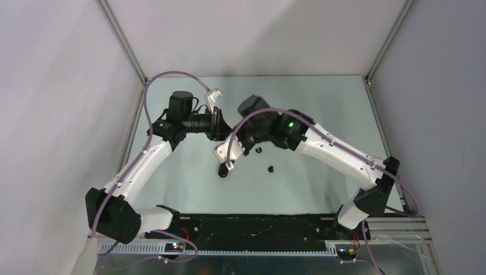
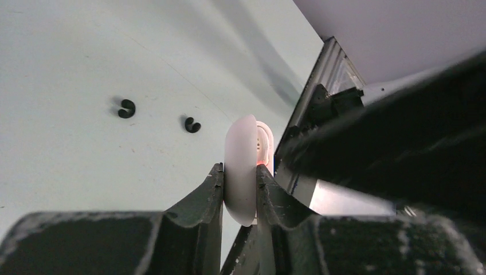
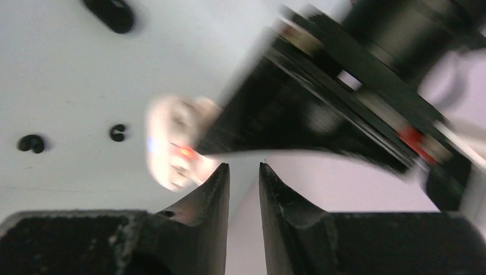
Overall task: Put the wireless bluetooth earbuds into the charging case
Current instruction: Insert the left earbud into the left side groove of the charging case.
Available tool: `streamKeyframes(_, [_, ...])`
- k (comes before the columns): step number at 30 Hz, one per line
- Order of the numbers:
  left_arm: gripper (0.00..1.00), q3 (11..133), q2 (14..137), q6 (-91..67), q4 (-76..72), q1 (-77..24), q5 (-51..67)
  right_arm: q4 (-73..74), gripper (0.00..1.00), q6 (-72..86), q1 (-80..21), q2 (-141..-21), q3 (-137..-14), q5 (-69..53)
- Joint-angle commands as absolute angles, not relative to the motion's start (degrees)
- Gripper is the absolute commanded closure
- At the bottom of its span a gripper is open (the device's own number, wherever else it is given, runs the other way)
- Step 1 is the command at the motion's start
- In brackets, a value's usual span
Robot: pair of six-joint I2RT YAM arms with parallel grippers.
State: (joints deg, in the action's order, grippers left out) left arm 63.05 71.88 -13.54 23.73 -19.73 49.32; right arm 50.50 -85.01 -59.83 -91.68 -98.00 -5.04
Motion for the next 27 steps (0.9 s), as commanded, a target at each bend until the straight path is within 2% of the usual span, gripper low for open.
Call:
streamKeyframes(1, [1.00, 62.8, 69.9, -15.0, 24.3, -20.1, 54.5, 55.0, 0.70, -78.2, -56.3, -92.3, -109.5, -7.0])
streamKeyframes(11, [1.00, 62.4, 69.4, -14.4, 24.3, -19.8, 54.1, 55.9, 0.63, -66.6, -52.9, -89.2, -109.9, -13.9])
streamKeyframes(16, [1.00, 62.4, 68.6, -12.9, 24.3, -19.5, 53.6, 52.4, 0.61, -51.4, -47.3, -84.6, -106.5, -22.0])
streamKeyframes(21, [1.00, 62.2, 66.6, -9.6, 24.3, -19.4, 54.2, 46.2, 0.42, -33.6, -39.0, -78.6, -96.5, -33.5])
streamKeyframes(27, [1.00, 63.2, 64.7, -4.1, 25.1, -19.5, 56.3, 44.6, 0.39, -23.7, -36.0, -78.8, -88.5, -42.0])
